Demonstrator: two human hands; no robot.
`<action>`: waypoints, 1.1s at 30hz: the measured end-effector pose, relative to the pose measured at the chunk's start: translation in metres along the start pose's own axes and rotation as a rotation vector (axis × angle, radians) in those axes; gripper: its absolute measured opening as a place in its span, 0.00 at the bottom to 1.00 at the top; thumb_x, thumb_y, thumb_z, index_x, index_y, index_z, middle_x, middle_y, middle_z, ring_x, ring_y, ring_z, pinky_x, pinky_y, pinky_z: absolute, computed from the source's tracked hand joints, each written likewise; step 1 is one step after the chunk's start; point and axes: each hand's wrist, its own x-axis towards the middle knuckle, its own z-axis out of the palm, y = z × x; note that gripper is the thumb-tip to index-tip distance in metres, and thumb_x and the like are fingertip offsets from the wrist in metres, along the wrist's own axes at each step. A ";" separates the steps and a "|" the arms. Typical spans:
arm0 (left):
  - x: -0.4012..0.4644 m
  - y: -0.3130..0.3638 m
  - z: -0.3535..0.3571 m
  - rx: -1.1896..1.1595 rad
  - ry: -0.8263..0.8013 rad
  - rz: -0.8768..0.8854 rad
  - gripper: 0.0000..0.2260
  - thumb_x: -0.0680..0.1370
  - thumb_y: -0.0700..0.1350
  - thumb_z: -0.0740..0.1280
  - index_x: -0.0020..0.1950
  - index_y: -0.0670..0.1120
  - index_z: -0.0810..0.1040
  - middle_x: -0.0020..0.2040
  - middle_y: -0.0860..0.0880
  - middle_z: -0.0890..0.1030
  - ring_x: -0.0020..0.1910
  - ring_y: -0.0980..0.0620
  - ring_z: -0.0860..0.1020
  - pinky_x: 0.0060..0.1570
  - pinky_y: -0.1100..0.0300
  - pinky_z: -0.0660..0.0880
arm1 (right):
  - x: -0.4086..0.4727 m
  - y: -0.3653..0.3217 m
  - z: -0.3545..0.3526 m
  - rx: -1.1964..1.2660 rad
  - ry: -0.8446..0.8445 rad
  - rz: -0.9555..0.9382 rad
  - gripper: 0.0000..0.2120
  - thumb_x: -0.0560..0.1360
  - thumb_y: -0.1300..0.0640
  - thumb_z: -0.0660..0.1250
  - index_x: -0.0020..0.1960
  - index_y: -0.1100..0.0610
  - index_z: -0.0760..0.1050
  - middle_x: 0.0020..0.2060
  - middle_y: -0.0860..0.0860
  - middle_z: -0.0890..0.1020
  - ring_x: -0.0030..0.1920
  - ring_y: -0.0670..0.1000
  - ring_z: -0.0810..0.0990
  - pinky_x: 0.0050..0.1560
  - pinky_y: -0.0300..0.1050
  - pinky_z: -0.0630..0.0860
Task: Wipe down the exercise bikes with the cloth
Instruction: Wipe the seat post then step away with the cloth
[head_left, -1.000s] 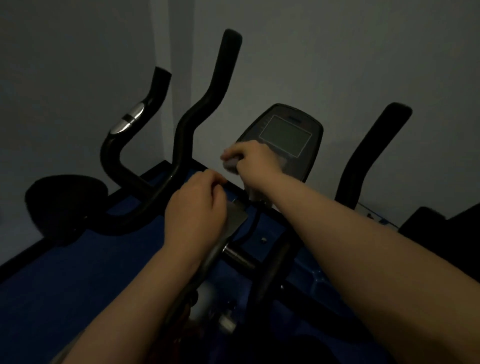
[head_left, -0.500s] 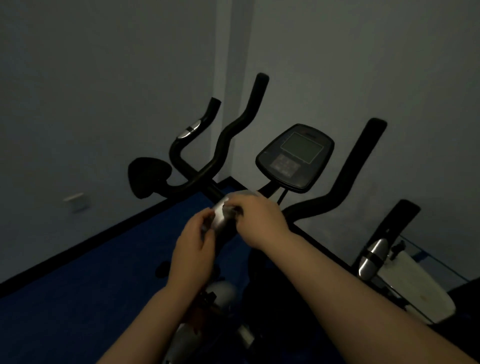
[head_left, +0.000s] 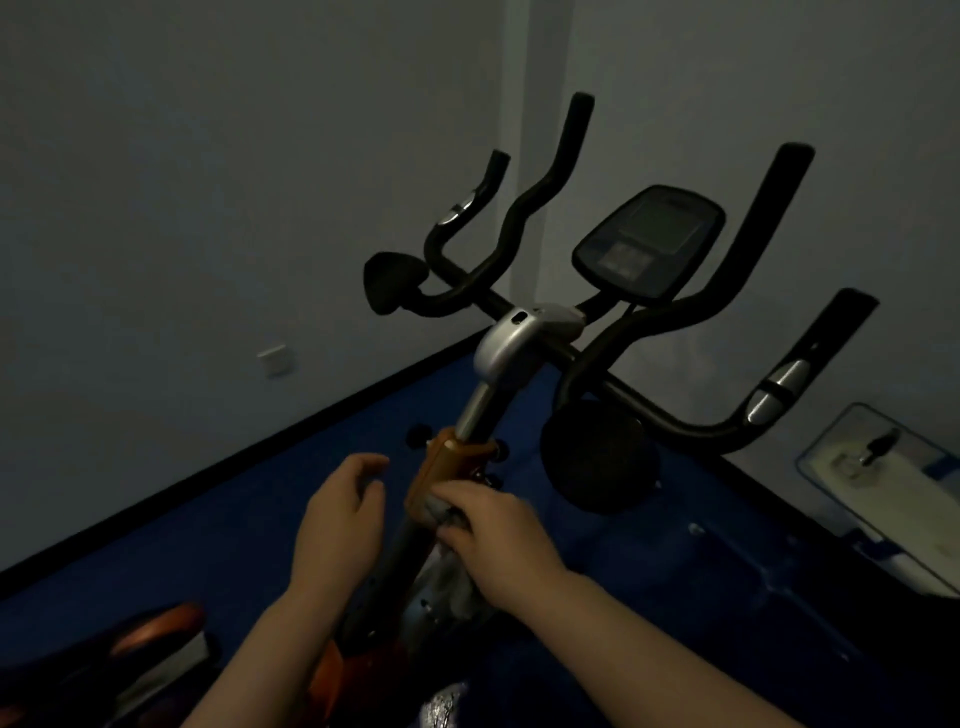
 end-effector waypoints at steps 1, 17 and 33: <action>-0.005 -0.006 0.004 0.013 -0.031 -0.009 0.10 0.79 0.39 0.61 0.57 0.51 0.76 0.55 0.53 0.79 0.53 0.56 0.75 0.46 0.64 0.69 | -0.007 0.008 0.005 -0.001 0.005 0.033 0.15 0.75 0.58 0.66 0.61 0.48 0.75 0.58 0.47 0.78 0.58 0.49 0.76 0.58 0.46 0.73; -0.105 -0.028 0.174 0.376 -0.963 0.138 0.10 0.77 0.45 0.59 0.56 0.52 0.75 0.58 0.50 0.79 0.56 0.50 0.78 0.55 0.57 0.73 | -0.187 0.127 0.000 0.193 0.274 0.930 0.10 0.76 0.64 0.60 0.53 0.57 0.77 0.49 0.54 0.83 0.46 0.48 0.82 0.46 0.42 0.77; -0.192 0.140 0.379 0.410 -1.168 0.409 0.05 0.79 0.45 0.59 0.42 0.49 0.69 0.49 0.49 0.77 0.45 0.53 0.75 0.42 0.60 0.69 | -0.343 0.279 -0.130 0.219 0.413 1.114 0.11 0.78 0.59 0.61 0.58 0.51 0.75 0.51 0.51 0.79 0.51 0.50 0.79 0.54 0.48 0.78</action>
